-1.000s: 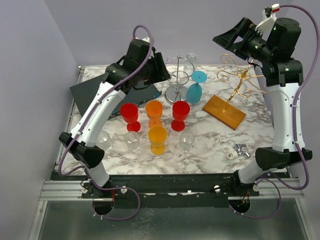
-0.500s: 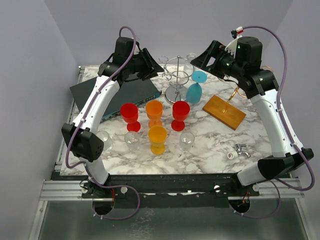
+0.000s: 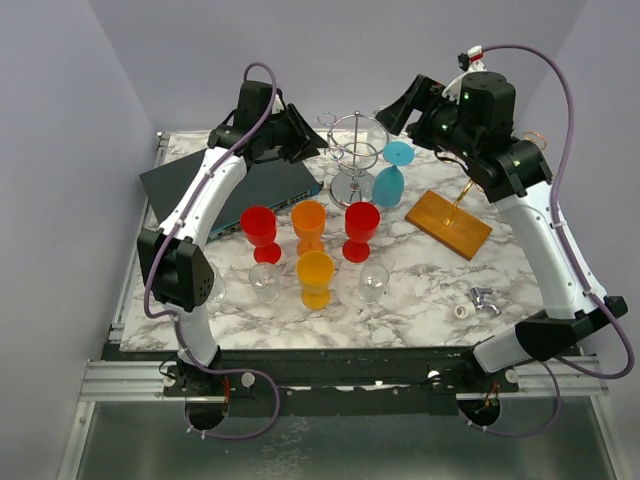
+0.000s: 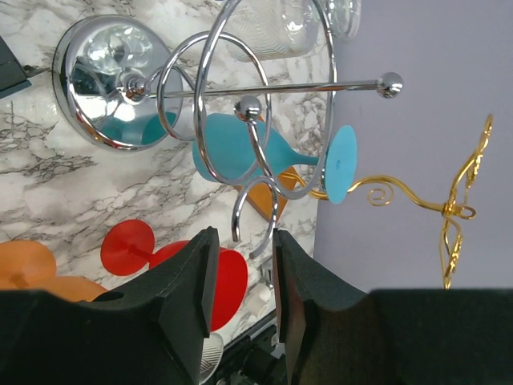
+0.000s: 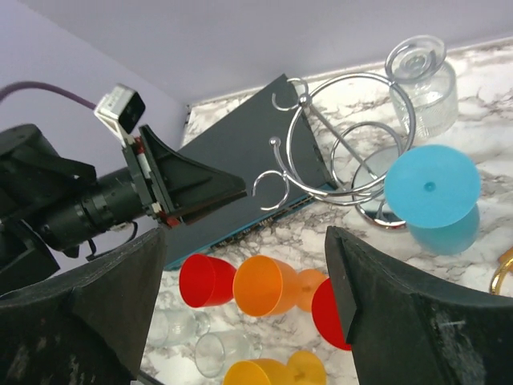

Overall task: Take the wine glass off the wine glass rack
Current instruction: Adjust the wine rack at the center of the board.

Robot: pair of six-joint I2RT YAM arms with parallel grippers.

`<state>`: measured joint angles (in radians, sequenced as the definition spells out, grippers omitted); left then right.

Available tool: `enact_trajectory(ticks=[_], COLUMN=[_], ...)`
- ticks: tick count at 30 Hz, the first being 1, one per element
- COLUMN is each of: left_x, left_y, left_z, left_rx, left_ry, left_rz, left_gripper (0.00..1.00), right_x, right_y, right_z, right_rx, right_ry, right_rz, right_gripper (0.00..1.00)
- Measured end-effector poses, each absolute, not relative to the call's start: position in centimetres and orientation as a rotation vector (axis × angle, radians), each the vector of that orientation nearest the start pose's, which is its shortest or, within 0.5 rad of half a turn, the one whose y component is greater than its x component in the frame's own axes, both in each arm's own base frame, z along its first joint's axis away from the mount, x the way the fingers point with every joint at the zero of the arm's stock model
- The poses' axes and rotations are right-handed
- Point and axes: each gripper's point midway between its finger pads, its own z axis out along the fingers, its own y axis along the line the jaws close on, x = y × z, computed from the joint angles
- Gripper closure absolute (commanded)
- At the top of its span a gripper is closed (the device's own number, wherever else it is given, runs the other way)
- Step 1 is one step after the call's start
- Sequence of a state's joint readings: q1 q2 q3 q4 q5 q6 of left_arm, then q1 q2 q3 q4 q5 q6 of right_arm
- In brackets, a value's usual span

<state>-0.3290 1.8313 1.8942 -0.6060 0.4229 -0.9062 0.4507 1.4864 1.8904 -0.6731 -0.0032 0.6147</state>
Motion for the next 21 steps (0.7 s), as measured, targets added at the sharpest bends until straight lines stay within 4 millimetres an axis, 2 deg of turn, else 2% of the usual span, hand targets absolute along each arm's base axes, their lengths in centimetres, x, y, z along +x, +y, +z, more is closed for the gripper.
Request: enact_trajectory(ticks=[6,10,14,16,19,21], left_x=[45.3,45.5,45.7,45.9,46.3,46.5], left_y=[-26.4,-26.8,-27.2,-27.4,-27.7,-27.8], left_z=[28.4,27.4,27.5,27.8,28.2,28.4], left_rx=[-0.401,-0.400,-0.386,-0.377,-0.353,-0.334], left_ry=[2.309,2.335,2.333,2.326,2.313,2.307], left_rz=[-1.144,-1.159,-1.184,-1.195,-1.209,-1.213], left_gripper=[0.64,0.70,0.80,0.90,0.99,1.00], right_x=[38.3,38.9,39.4,39.5,39.7,39.9], right_y=[20.1,20.1,20.2,20.2,20.3,20.4], right_z=[44.5,43.9,43.0,42.6,42.0,41.7], right_rx=[0.162,0.160,0.151,0.145,0.137,0.128], right_ry=[1.851,1.860,1.883,1.894,1.911,1.918], right_rz=[0.686,0.659,0.637,0.627,0.616,0.606], right_gripper=[0.14,0.14,0.15,0.15,0.15,0.15])
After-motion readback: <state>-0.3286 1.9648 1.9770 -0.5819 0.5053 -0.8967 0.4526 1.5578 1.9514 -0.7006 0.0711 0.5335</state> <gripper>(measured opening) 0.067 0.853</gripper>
